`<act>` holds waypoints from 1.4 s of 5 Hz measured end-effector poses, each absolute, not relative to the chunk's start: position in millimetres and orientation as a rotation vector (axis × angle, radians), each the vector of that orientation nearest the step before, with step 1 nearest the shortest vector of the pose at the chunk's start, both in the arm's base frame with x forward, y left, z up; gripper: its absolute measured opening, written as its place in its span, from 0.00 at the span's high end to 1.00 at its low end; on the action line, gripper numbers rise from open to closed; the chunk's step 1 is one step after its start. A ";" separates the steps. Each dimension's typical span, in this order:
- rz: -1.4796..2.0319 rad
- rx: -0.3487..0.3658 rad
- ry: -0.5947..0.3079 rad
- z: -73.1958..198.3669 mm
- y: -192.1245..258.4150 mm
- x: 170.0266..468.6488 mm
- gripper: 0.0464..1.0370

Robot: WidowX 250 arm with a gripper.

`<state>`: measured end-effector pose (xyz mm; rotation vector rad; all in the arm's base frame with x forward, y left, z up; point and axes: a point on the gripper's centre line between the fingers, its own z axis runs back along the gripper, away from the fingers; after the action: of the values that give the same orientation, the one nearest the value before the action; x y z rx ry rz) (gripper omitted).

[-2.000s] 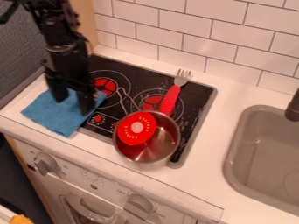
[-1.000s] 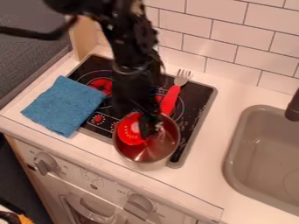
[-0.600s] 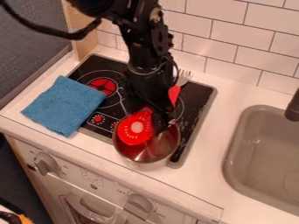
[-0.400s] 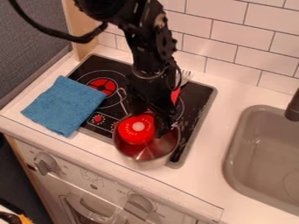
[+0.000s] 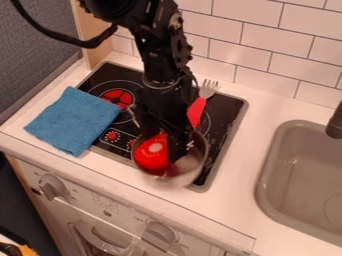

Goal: Put the tomato on top of the blue cloth

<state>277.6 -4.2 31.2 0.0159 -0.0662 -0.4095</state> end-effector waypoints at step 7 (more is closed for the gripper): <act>-0.393 -0.064 -0.183 87.2 13.0 290.7 0.50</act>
<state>290.7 13.0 87.2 -0.0643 -0.1834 -0.3932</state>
